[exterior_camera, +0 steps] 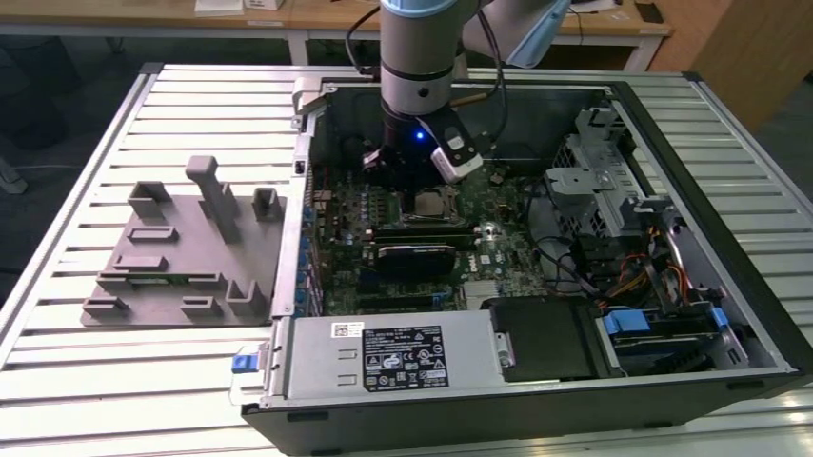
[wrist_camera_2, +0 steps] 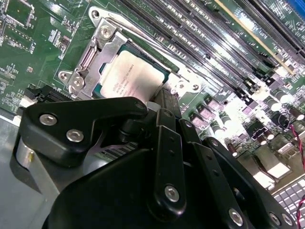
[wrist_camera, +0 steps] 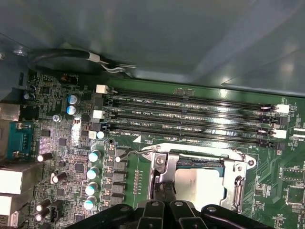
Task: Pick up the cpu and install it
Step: 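Close the cpu cover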
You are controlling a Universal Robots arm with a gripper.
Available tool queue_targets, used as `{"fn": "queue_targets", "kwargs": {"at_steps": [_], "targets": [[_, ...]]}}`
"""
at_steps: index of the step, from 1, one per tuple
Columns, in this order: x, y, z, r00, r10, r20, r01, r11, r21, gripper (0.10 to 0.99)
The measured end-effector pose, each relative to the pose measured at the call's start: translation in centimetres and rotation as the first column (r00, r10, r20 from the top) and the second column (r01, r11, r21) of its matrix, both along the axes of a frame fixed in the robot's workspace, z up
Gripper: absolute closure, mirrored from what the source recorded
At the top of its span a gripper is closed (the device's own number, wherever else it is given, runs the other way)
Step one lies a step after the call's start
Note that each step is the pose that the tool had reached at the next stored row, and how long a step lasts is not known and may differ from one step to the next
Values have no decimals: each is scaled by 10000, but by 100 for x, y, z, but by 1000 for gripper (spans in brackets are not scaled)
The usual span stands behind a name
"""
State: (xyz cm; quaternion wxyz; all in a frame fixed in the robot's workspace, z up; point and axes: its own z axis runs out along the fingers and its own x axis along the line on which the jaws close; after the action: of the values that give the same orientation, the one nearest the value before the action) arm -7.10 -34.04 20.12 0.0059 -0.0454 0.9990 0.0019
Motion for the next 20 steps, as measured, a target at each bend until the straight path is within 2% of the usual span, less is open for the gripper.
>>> {"fn": "queue_targets", "kwargs": {"at_steps": [7, 13, 20], "targets": [[-1, 31, -5, 10000, -1, 2, 1, 9999, 141, 980], [0, 31, -18, 10000, -1, 0, 1, 9999, 149, 980], [43, 32, -18, 10000, -2, 0, 2, 9999, 150, 980]]}}
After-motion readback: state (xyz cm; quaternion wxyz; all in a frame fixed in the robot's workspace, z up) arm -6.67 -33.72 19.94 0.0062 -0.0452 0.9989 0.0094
